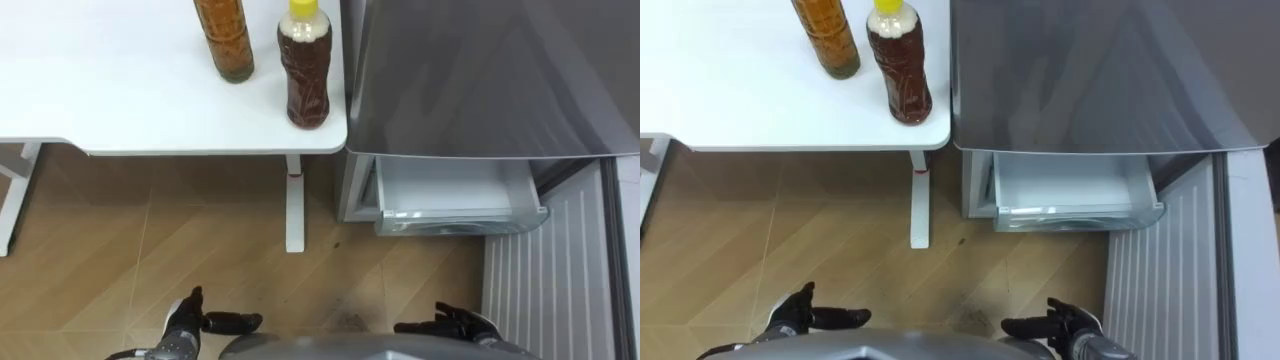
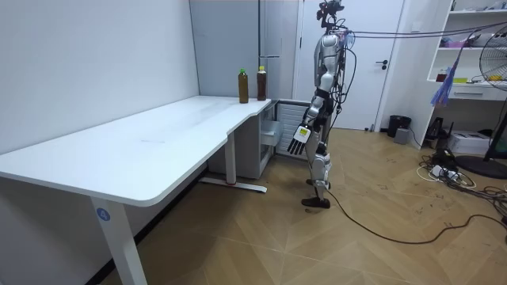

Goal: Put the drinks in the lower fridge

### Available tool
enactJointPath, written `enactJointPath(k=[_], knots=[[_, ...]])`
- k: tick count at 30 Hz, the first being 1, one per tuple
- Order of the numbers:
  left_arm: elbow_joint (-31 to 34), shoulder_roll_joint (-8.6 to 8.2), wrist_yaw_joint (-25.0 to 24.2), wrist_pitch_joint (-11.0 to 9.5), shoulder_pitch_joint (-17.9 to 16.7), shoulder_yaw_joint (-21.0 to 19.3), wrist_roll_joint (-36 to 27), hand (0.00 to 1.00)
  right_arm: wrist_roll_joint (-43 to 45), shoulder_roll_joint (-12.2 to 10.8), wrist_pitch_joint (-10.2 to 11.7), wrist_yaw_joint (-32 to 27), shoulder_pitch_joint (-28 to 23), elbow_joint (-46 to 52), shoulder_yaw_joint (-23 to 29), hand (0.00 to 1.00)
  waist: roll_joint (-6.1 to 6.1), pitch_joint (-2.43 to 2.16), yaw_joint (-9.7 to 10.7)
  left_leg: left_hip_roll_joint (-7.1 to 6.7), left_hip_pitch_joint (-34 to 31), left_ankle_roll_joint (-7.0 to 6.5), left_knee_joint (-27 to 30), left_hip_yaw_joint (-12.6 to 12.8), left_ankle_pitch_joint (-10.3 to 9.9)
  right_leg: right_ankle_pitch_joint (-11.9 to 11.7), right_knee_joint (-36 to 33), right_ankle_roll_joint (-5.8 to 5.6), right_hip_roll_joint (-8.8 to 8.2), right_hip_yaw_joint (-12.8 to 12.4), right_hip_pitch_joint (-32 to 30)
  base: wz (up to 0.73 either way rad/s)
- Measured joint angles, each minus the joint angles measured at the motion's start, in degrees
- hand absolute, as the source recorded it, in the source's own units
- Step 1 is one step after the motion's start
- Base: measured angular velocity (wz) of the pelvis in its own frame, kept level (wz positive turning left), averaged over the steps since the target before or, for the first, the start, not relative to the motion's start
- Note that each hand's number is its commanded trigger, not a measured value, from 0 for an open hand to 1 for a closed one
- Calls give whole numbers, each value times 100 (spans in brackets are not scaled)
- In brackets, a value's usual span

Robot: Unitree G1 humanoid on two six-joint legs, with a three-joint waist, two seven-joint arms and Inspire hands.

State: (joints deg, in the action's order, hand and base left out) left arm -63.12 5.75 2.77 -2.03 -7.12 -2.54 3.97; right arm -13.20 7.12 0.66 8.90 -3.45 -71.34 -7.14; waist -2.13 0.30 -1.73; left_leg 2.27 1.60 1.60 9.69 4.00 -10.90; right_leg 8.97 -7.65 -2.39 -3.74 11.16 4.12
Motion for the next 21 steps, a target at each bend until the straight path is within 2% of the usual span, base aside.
enactJointPath(k=[6, 9, 10, 19, 21], knots=[[1, 0, -9, -3, -2, -4, 0, 0, 59, 3, 1, -5, 11, -3, 5, 0, -3, -5, -7, -1, 1, 0, 1, -12, 0, 0, -1, 0, 4, -16, -3, 0], [5, 0, -16, -10, -2, 2, 0, 0, 202, 1, 4, -35, 14, -2, 80, 0, -2, -16, 14, -4, -3, 0, 2, -15, 0, 0, -1, 0, 4, -16, -10, 0], [4, -1, -35, -23, -2, -1, -1, 0, 228, -2, 4, -63, 14, 1, 117, 0, 27, -33, 9, -5, -2, 0, 1, -13, 0, 0, -1, 0, 3, -16, -10, 0], [-107, -5, -251, -132, -13, -176, -22, 0, 233, -5, 66, -133, -13, -7, 290, 0, 36, -33, -4, -5, 22, -1, 3, -10, 1, 2, -1, 1, 2, -25, 7, 0], [-162, -6, -250, -136, -12, -180, -202, 0, 223, -5, 70, -138, -8, -74, 292, 0, 26, -15, -3, -5, 38, -1, 2, -7, 1, 2, 0, 1, 2, -34, 26, 0]])
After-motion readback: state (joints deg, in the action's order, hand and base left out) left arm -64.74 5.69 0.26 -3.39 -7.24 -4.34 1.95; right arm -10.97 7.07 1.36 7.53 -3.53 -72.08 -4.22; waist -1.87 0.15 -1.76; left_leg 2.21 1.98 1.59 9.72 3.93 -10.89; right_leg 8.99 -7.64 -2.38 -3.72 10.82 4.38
